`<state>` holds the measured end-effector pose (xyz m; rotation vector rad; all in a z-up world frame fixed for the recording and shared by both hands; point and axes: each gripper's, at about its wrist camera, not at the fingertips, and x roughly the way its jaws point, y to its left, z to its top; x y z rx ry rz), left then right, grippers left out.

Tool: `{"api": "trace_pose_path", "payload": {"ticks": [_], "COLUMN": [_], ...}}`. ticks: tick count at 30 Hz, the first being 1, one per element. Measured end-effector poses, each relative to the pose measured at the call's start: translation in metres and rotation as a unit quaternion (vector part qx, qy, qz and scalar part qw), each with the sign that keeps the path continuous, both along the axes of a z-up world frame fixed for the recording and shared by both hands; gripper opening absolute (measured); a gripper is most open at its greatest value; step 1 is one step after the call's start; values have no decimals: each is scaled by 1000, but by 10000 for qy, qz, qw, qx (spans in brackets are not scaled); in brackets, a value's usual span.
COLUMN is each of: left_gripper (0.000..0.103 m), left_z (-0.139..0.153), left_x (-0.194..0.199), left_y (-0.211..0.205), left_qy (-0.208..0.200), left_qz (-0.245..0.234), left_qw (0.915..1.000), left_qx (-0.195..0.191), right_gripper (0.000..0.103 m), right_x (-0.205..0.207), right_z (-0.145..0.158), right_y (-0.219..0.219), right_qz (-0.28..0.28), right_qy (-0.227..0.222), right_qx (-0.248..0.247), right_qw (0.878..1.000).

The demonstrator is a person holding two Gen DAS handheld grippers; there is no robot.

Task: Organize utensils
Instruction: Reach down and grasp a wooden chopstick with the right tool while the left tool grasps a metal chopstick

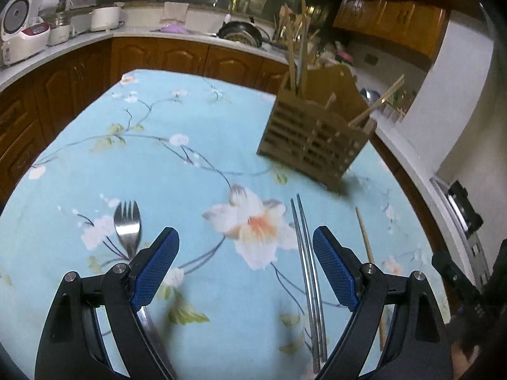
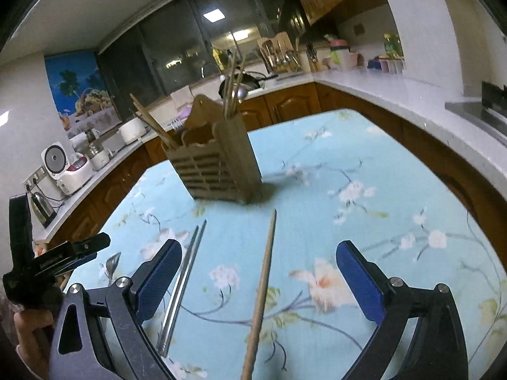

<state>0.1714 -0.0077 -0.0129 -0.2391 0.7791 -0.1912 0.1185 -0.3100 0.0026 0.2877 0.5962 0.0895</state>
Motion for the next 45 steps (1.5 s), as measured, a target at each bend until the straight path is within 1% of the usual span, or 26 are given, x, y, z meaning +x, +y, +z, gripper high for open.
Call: {"api": "trace_pose_path", "payload": {"ticks": [9, 12, 18, 21, 22, 25, 28, 29, 30, 32, 33, 35, 37, 38, 39, 40, 41, 43, 45], "left_gripper": [88, 88, 88, 86, 85, 79, 73, 68, 65, 64, 61, 57, 55, 52, 48, 47, 46, 45, 41], "left_z": [-13, -16, -21, -21, -21, -23, -26, -27, -29, -33, -34, -38, -42, -44, -47, -49, -49, -50, -51], "left_x": [14, 21, 40, 49, 54, 65, 75, 78, 81, 87, 90, 93, 95, 96, 97, 98, 97, 96, 96], "left_y": [-24, -31, -45, -51, -54, -61, -68, -70, -72, -75, -77, -81, -84, -87, -89, -90, -93, -99, -103], "left_qy": [429, 521, 646, 634, 631, 668, 701, 717, 752, 810, 829, 872, 927, 948, 979, 1001, 921, 875, 822], "left_qz": [-286, -374, -529, -570, -588, -643, -718, -740, -773, -826, -853, -912, -971, -1001, -1032, -1051, -1052, -1078, -1106], "left_qw": [9982, 9970, 9946, 9942, 9941, 9931, 9917, 9912, 9907, 9898, 9890, 9878, 9869, 9862, 9852, 9843, 9838, 9818, 9799], "left_qx": [315, 424, 621, 650, 663, 719, 806, 833, 830, 836, 874, 916, 894, 917, 960, 1009, 1119, 1295, 1445], "right_gripper": [99, 99, 97, 87, 82, 71, 63, 60, 59, 58, 57, 51, 49, 48, 47, 44, 43, 41, 39], "right_x": [6, 12, 27, 38, 42, 53, 64, 68, 72, 78, 81, 88, 94, 96, 99, 102, 104, 110, 115], "right_z": [-7, -10, -12, -13, -14, -18, -24, -26, -28, -32, -34, -37, -41, -42, -44, -46, -48, -52, -56], "right_y": [-1, -3, -3, -3, -2, -3, -1, -1, 0, 1, 1, 3, 5, 5, 6, 7, 7, 9, 10], "right_qz": [59, 73, 107, 151, 163, 170, 187, 198, 215, 247, 265, 282, 297, 301, 305, 313, 321, 318, 312], "right_qy": [175, 243, 336, 422, 479, 602, 731, 763, 808, 889, 934, 1006, 1085, 1119, 1155, 1202, 1236, 1315, 1396], "right_qx": [53, 106, 5, -20, -40, -44, -72, -75, -85, -105, -114, -164, -231, -254, -280, -314, -337, -418, -496], "right_qw": [9998, 9996, 9994, 9990, 9987, 9980, 9971, 9969, 9965, 9957, 9952, 9944, 9934, 9929, 9924, 9918, 9912, 9899, 9885]}}
